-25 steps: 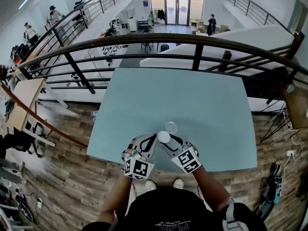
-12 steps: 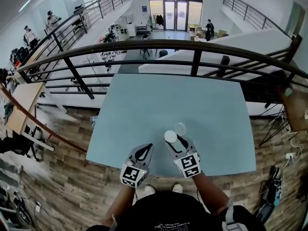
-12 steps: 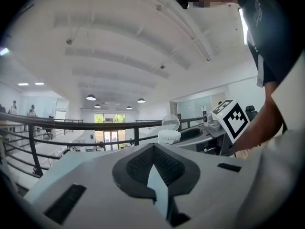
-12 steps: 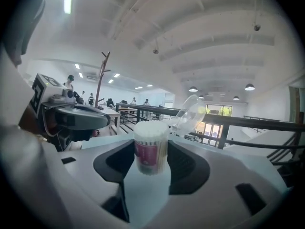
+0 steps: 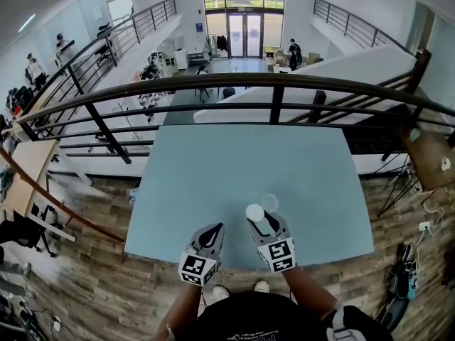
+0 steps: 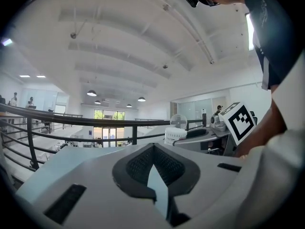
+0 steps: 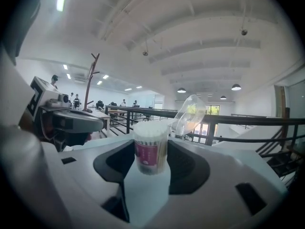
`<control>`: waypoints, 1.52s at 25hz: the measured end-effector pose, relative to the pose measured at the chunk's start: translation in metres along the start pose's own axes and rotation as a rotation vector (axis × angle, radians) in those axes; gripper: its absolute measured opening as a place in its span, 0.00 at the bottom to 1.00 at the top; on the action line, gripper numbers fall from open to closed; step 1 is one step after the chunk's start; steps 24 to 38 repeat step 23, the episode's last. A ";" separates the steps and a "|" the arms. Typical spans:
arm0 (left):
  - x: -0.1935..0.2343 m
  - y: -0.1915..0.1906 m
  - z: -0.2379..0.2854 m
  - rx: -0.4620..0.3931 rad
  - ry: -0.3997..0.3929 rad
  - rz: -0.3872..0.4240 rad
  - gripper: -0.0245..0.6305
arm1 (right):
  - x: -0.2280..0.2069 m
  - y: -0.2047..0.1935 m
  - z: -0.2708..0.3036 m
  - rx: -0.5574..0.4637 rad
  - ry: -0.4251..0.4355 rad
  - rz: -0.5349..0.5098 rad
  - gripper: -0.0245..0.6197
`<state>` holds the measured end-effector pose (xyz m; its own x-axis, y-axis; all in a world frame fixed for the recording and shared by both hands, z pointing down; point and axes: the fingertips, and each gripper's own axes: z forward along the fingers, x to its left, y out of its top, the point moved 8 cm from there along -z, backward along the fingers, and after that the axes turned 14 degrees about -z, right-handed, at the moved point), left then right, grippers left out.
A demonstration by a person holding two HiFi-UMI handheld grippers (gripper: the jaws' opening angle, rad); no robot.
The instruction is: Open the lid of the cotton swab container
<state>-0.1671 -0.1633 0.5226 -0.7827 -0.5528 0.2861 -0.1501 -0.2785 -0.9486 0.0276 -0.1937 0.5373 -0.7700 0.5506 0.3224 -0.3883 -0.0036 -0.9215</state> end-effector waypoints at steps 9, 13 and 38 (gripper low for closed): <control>-0.003 0.007 0.001 -0.035 -0.017 -0.017 0.05 | -0.007 0.009 -0.015 -0.041 -0.016 -0.005 0.38; -0.004 0.011 -0.001 -0.029 0.000 -0.018 0.05 | -0.011 0.016 -0.020 -0.077 -0.015 -0.005 0.38; -0.006 0.022 -0.018 -0.049 0.009 -0.028 0.05 | -0.008 0.033 -0.029 -0.096 -0.019 -0.035 0.38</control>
